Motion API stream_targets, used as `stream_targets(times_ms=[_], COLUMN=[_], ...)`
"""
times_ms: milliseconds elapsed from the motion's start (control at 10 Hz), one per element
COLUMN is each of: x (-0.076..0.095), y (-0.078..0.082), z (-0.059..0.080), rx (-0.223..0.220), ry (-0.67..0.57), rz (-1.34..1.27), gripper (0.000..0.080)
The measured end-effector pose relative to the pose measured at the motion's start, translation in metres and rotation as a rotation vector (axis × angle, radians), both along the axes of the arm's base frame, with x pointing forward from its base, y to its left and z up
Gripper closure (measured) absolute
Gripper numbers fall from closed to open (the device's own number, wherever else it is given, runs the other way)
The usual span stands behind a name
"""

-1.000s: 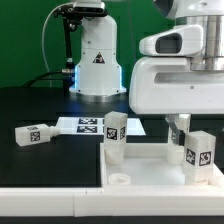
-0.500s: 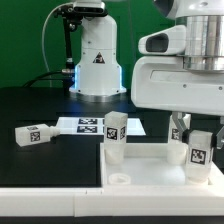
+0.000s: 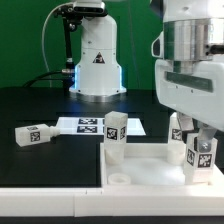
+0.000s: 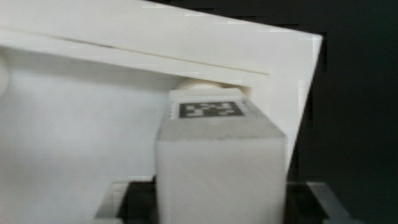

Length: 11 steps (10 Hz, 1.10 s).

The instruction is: Assemble square table

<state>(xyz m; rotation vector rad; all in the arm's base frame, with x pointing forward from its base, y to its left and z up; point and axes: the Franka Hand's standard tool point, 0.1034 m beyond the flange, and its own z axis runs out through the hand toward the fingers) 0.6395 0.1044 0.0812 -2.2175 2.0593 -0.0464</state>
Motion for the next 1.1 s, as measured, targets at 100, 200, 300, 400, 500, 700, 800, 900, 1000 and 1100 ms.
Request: stream_targets(times_ms=[100,200,300,400,500,700,800,900,1000,1100], x=[0.0,0.0,0.0,0.0,0.001,0.003,0.004,0.004,0.005,0.01], y=[0.0,0.0,0.0,0.0,0.001,0.004,0.003,0.002,0.001,-0.002], z=[0.0,0.0,0.0,0.0,0.0,0.001,0.001,0.001,0.001,0.004], rx=[0.004,0.004,0.003,-0.001,-0.026,-0.057,-0.064,-0.075,-0.103,-0.156], ry=[0.003,0.003,0.002,0.0,-0.019,-0.053,-0.055,-0.058,-0.07,-0.098], rz=[-0.037,-0.043,-0.031,0.008,0.201,0.514,0.555,0.624,0.77,1.043], gripper=[0.0515,0.0515,0.0515,0.0408,0.0408,0.0171,0.0171,0.0156,0.0156,0.0151])
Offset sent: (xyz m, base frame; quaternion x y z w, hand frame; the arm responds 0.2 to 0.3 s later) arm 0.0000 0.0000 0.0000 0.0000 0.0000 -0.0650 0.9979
